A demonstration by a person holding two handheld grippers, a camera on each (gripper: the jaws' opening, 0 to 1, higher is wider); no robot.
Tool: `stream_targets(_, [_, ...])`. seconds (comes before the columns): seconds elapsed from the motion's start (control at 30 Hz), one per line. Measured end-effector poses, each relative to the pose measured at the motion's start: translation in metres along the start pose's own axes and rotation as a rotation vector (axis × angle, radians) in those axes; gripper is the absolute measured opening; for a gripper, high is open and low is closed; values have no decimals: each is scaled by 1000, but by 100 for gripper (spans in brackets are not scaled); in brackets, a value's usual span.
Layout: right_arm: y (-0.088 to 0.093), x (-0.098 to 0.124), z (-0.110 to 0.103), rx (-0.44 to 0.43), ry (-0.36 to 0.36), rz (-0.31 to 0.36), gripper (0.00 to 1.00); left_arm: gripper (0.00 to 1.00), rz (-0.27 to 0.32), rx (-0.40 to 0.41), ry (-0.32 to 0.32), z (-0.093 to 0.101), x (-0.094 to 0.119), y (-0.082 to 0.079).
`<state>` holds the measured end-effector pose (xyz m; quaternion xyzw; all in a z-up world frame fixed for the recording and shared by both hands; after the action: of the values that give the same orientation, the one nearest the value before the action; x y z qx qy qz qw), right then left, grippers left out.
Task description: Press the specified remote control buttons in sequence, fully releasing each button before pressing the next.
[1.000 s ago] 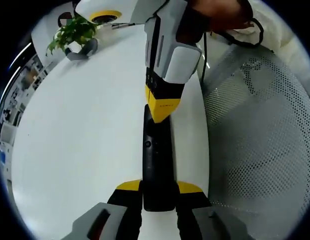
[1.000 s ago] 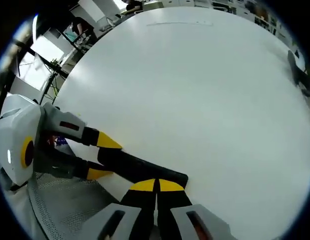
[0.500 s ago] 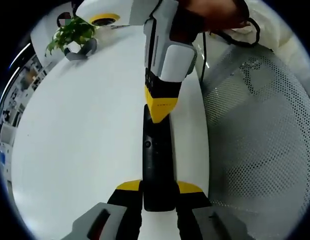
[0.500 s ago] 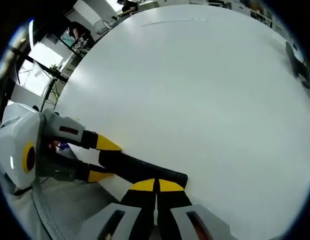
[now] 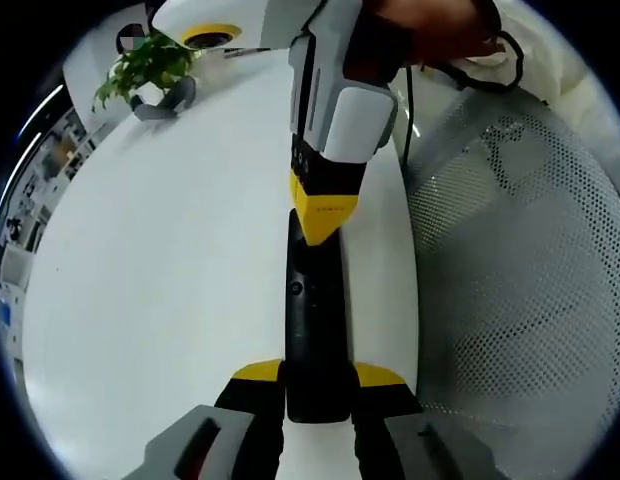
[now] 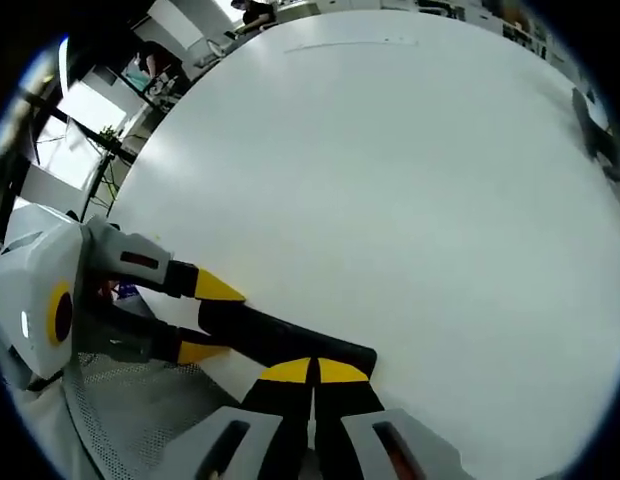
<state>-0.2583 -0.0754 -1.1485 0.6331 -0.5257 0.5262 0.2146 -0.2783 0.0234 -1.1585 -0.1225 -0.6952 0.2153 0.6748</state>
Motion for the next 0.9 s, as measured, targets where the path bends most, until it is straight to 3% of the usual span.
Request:
stream_targets(0.53, [-12, -6, -4, 38, 1, 0, 0, 24, -1, 7, -3, 0, 0, 0])
stream_targets(0.9, [-10, -8, -4, 49, 23, 3, 0, 24, 1, 9, -1, 0, 0, 0])
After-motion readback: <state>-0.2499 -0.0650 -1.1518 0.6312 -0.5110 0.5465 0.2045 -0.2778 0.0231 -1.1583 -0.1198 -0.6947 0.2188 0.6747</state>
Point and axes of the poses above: the point that each gripper's makers call its tool centre point, and the gripper's own axes: x roughly backward along the fingers, z roughly to its right, y roughly out of its underside, the point moved 4 cm from there along x, roughly backward along the fingers, and after that the axes turned 3 degrees about z, right-handed, at the moved point
